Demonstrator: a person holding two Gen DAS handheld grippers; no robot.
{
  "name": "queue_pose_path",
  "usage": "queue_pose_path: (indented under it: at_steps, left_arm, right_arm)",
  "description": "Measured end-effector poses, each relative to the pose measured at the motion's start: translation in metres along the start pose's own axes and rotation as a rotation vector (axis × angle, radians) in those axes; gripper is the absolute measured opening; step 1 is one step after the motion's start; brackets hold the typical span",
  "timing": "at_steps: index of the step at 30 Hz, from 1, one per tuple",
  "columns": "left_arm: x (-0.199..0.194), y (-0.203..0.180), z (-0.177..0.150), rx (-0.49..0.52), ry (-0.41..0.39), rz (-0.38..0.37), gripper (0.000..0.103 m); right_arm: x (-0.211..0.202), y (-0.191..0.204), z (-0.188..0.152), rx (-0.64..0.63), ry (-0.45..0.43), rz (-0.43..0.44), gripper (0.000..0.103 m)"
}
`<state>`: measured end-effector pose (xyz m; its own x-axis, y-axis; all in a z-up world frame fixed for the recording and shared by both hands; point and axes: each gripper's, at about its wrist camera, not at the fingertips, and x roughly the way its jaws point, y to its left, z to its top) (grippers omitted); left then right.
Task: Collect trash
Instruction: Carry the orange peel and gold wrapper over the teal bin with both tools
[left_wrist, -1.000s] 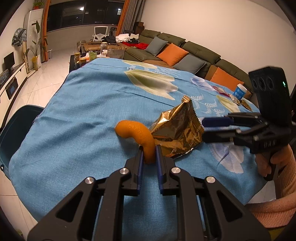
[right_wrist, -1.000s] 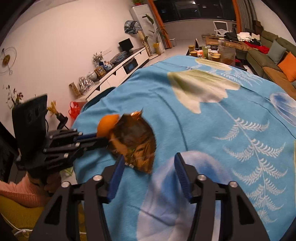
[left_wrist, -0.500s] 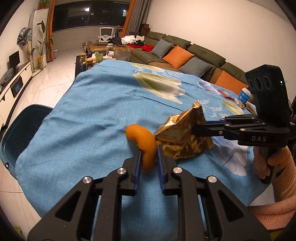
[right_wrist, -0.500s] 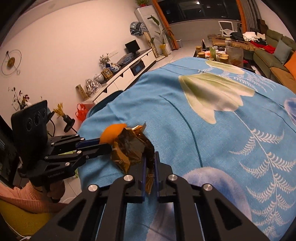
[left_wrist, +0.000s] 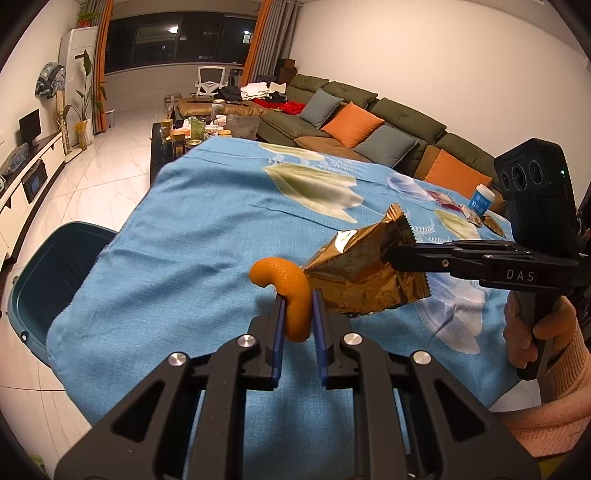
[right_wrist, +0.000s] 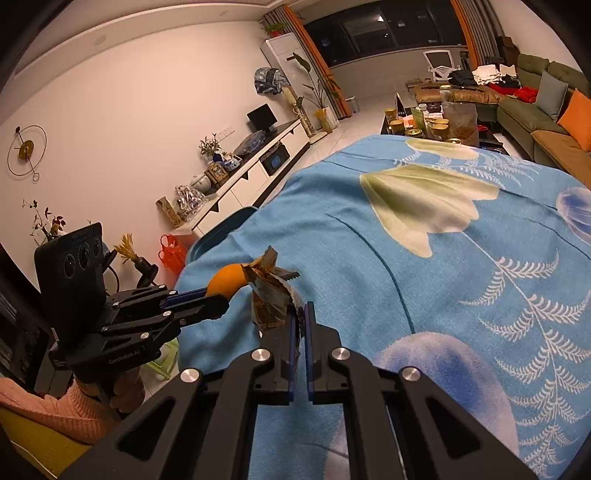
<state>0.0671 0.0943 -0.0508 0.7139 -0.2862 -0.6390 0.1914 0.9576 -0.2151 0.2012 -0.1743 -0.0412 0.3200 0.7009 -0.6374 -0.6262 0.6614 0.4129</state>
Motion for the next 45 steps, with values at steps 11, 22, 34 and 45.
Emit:
queue_pose_path:
  at_steps: [11,22,34,45]
  left_arm:
    - [-0.023,0.007,0.004,0.014,-0.042,0.022,0.013]
    - [-0.038,0.027,0.009,-0.022,-0.065,0.078,0.013]
    - [-0.052,0.058,0.013,-0.073,-0.094,0.152,0.013]
    - [-0.067,0.104,0.018,-0.139,-0.116,0.26,0.013]
  right_arm:
    - [-0.007,0.01,0.009,0.001,-0.04,0.034,0.003]
    - [0.008,0.022,0.026,-0.012,-0.039,0.07,0.003]
    - [0.038,0.043,0.05,-0.039,-0.011,0.121,0.003]
    - [0.078,0.065,0.076,-0.069,0.025,0.156,0.003]
